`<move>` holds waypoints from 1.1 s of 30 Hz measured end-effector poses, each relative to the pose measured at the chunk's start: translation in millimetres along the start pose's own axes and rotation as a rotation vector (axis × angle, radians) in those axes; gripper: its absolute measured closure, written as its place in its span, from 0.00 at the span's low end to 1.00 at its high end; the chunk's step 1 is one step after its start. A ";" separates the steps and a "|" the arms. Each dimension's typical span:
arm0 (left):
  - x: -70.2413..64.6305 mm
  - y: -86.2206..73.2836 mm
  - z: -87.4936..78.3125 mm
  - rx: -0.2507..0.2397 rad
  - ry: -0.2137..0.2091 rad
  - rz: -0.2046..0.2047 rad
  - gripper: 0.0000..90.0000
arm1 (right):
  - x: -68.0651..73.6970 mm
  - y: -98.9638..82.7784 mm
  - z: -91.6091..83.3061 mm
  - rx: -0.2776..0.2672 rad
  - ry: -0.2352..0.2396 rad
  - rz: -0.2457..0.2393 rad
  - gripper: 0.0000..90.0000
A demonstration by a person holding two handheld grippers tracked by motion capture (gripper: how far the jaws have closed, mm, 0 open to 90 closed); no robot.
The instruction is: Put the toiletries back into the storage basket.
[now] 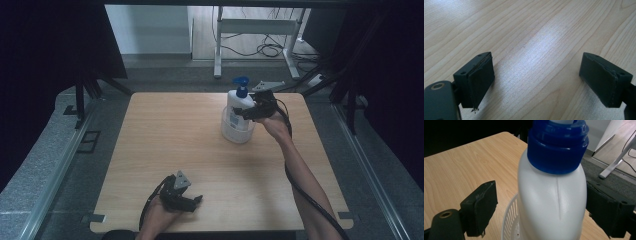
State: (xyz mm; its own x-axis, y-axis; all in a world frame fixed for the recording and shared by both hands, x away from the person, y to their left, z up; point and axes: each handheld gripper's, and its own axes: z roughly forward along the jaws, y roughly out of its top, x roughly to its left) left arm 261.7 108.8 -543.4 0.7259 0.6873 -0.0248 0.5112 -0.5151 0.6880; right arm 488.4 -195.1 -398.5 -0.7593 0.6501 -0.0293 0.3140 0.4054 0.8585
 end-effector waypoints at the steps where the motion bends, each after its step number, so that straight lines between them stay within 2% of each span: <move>1: 0.0 0.0 0.0 0.000 0.000 0.000 0.13 | 0.7 1.1 -2.2 0.000 -0.005 -0.005 0.14; 12: -0.1 0.0 0.0 0.000 0.001 0.000 0.13 | 4.6 2.7 -10.2 0.015 -0.008 -0.021 0.13; 26: -0.2 0.1 0.0 0.000 0.002 -0.002 0.13 | 10.9 0.4 -22.4 0.032 -0.006 -0.047 0.03; 33: -0.4 0.0 0.0 0.000 0.002 -0.005 0.13 | 13.0 -4.3 -29.4 0.040 -0.009 -0.055 0.02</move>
State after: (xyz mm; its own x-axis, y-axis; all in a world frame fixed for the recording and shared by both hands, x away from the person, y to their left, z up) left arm 261.4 108.5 -543.4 0.7225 0.6909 -0.0262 0.5146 -0.5122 0.6876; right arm 460.4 -207.3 -387.6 -0.7710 0.6317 -0.0810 0.2941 0.4660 0.8345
